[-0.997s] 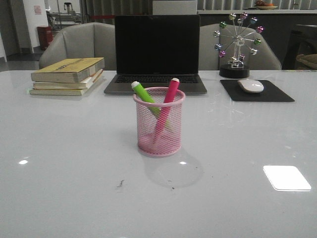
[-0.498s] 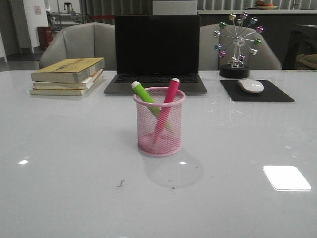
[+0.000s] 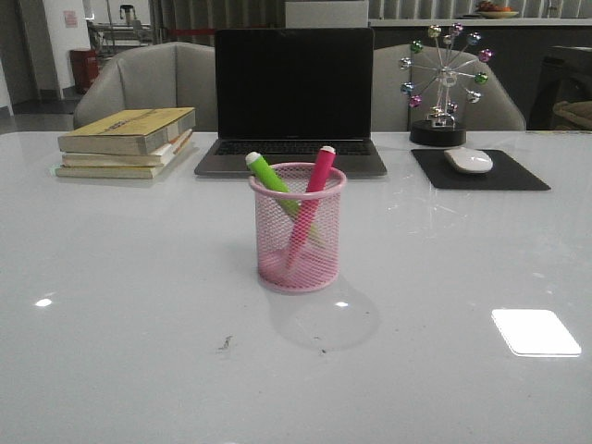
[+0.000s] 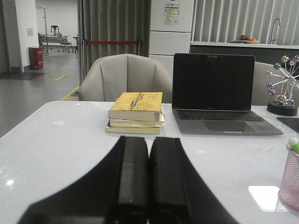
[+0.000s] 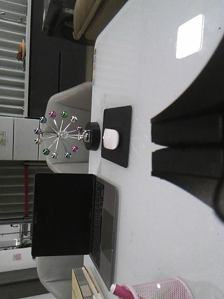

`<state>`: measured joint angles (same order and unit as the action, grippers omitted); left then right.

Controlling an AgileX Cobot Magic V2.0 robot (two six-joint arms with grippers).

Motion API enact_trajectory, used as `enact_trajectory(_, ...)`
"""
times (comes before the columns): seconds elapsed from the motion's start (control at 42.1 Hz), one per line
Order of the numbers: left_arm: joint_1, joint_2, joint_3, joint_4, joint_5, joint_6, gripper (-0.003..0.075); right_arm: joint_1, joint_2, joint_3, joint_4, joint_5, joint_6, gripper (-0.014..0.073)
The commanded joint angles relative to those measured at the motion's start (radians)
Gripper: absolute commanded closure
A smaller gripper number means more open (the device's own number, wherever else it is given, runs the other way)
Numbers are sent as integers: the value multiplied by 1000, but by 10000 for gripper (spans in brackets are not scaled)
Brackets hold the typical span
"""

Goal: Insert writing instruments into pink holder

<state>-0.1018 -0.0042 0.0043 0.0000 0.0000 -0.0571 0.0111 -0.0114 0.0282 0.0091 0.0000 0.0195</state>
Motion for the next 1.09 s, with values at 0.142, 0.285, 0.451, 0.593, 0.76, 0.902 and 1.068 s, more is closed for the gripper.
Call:
enact_trajectory(0.142,-6,-19,5,0,-89,1,629,-14,-20,-4,1,-100,-7,565)
enact_trajectory(0.285,-6,-19,5,0,-89,1,629,-14,-20,-4,1,-100,-7,565)
enact_trajectory(0.451,-6,-19,5,0,-89,1,629,-14,-20,-4,-9,-99,25,565)
enact_trajectory(0.593,-6,-19,5,0,-89,1,629,-14,-20,-4,-9,-98,27,565)
enact_trajectory(0.76,-6,-19,5,0,-89,1,629,-14,-20,-4,-16,-89,26,565)
enact_trajectory(0.902,-6,-19,5,0,-89,1,629,-14,-20,-4,-16,-85,26,565)
enact_trajectory(1.068,-6,-19,5,0,-89,1,629,-14,-20,-4,-16,-85,26,565)
